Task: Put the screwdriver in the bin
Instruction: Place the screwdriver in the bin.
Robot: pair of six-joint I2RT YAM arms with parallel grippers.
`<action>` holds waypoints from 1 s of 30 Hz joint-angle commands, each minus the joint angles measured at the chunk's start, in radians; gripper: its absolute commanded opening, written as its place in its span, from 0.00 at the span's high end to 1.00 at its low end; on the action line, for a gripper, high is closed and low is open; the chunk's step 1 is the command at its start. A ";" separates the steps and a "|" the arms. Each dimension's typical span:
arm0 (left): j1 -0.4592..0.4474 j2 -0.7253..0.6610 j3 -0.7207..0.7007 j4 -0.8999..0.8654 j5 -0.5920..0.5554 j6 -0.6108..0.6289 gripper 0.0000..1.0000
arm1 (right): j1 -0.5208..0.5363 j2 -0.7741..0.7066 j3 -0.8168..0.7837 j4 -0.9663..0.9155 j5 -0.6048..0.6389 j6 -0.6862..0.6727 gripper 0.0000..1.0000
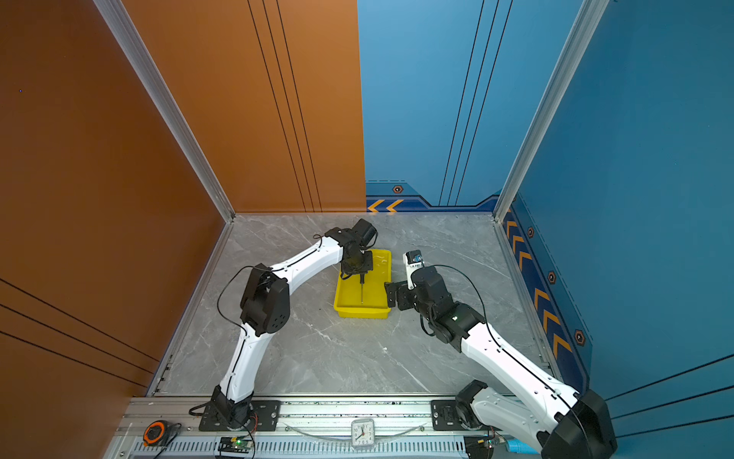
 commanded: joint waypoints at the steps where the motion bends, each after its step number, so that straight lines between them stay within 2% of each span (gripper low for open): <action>1: -0.006 0.034 0.042 -0.009 -0.014 -0.008 1.00 | -0.001 -0.017 -0.016 -0.016 0.018 0.024 0.00; 30: 0.024 0.150 0.092 -0.010 -0.006 0.006 0.99 | 0.005 -0.057 -0.047 0.001 0.076 0.076 0.00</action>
